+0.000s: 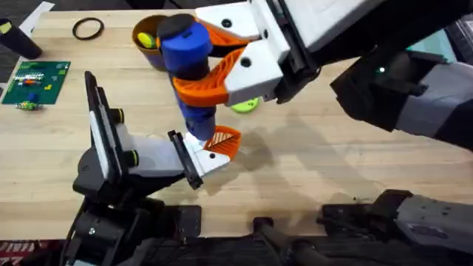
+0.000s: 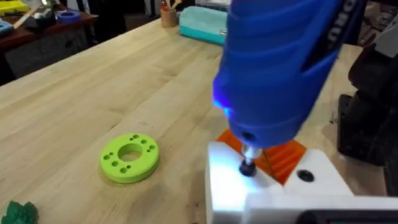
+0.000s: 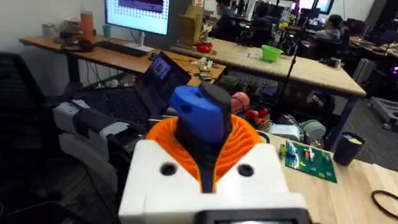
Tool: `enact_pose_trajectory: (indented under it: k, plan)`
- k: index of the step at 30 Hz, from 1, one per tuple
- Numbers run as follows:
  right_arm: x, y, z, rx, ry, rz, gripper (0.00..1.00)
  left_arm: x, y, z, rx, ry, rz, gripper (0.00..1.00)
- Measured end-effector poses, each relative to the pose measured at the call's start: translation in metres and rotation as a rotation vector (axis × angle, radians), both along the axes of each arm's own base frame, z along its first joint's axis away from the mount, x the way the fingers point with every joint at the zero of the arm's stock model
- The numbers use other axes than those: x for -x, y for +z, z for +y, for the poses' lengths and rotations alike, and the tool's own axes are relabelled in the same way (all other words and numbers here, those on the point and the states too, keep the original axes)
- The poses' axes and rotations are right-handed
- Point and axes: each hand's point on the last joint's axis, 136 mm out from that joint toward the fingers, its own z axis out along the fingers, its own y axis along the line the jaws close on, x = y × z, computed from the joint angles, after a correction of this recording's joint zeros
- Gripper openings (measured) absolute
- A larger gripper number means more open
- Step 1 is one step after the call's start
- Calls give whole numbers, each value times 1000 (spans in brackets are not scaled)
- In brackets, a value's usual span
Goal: Pick up the gripper from the table and insert it into the empty holder that is missing its gripper. Then pick up a screw, insert it into the mounting hole, and use the screwdriver to tighten it. Finally, clean up the table by picking up the vegetable and placing it into the bucket.
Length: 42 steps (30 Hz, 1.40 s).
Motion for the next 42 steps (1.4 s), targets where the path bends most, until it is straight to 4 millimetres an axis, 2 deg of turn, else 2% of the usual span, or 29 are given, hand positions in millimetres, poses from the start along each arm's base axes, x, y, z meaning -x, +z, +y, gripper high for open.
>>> enact_pose_trajectory:
  k: [8,16,42]
  plan:
    - [1,0,0,0,2,0,59,0,0,0,0,0,0,14]
    - [11,-1,5,0,29,-10,60,0,0,0,0,0,0,14]
    - [9,-1,6,-5,16,-20,60,0,0,0,0,1,1,14]
